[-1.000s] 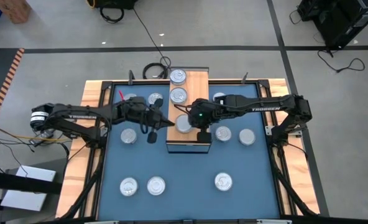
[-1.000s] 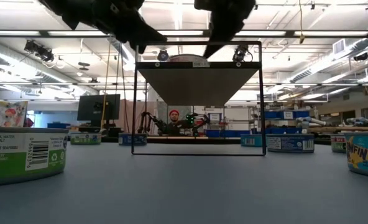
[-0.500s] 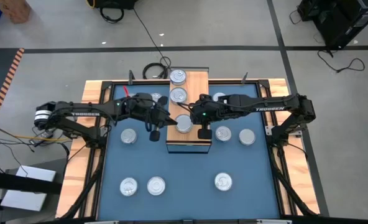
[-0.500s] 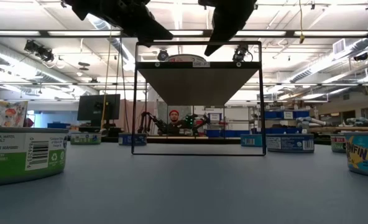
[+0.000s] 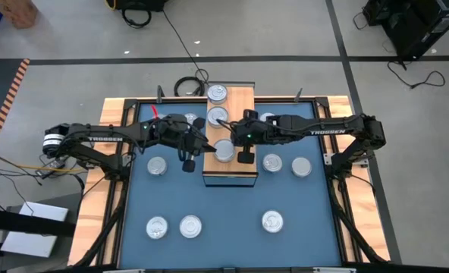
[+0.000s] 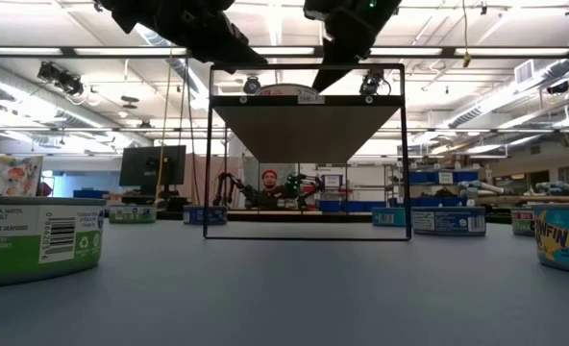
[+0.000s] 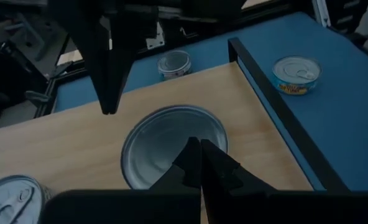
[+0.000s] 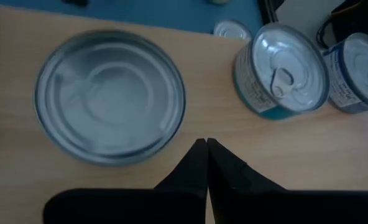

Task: Stack canned seafood by type on shelf
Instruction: Put the green tuna can on the shelf, then put the blue tuna can on the shelf

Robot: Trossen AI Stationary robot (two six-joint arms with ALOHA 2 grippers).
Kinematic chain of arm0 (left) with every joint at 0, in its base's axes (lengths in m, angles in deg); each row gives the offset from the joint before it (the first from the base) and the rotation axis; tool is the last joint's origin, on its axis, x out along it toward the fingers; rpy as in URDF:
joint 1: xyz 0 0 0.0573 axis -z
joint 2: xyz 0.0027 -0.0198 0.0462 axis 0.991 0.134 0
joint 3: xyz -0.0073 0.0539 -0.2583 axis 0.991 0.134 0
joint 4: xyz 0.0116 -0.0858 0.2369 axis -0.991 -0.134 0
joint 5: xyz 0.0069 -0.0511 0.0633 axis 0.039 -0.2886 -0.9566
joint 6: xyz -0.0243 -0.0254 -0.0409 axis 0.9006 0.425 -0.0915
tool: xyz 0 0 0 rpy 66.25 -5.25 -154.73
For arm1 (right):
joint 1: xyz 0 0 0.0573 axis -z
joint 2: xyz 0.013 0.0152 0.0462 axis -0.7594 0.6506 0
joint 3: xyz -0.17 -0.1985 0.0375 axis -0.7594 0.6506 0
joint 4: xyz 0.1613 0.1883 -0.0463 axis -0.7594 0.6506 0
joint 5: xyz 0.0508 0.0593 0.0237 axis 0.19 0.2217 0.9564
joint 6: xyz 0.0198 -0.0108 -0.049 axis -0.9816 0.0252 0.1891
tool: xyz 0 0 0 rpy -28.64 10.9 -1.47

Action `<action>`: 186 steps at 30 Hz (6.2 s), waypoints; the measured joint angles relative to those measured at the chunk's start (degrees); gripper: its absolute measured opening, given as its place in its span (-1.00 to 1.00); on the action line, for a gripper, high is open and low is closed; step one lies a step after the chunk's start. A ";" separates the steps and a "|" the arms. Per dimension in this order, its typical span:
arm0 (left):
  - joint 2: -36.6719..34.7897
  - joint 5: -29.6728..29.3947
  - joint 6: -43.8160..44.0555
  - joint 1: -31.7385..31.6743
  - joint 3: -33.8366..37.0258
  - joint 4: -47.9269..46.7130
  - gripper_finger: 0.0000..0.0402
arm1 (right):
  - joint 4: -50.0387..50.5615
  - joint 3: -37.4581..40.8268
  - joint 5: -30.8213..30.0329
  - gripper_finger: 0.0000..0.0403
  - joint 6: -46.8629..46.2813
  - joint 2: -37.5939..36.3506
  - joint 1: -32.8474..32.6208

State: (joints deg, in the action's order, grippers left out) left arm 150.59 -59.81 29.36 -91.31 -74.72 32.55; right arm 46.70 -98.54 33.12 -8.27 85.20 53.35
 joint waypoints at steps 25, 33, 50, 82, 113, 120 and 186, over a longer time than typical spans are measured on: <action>6.96 1.75 4.64 -1.00 0.07 5.70 -1.00 | -3.31 0.00 8.73 -0.99 5.82 -1.70 3.76; 6.62 -2.51 4.67 -1.03 -0.09 2.53 -1.00 | -6.46 0.00 5.67 -0.99 5.93 -1.66 5.41; 5.53 -15.02 5.87 -1.07 -0.17 -1.02 -1.00 | -5.10 0.00 3.17 -0.99 6.38 -1.66 6.63; 1.30 -13.10 6.39 0.81 0.24 -5.02 -1.00 | -3.62 0.00 2.83 -0.98 5.92 -1.66 4.72; -4.35 -5.08 6.30 0.50 3.34 -5.91 -1.00 | -10.71 6.14 -0.40 -1.00 2.03 -1.99 1.26; -4.37 2.55 6.18 -3.47 3.34 -3.82 -1.00 | -12.80 7.60 -0.42 -1.00 2.37 -2.03 1.49; -14.82 -7.68 12.46 -19.49 15.58 7.23 -1.00 | -31.12 35.71 -12.36 -1.00 0.81 -29.27 2.56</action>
State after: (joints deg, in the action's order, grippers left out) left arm 135.77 -67.49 41.82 -110.80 -59.13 39.78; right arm 15.58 -62.83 20.76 -7.46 55.94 55.92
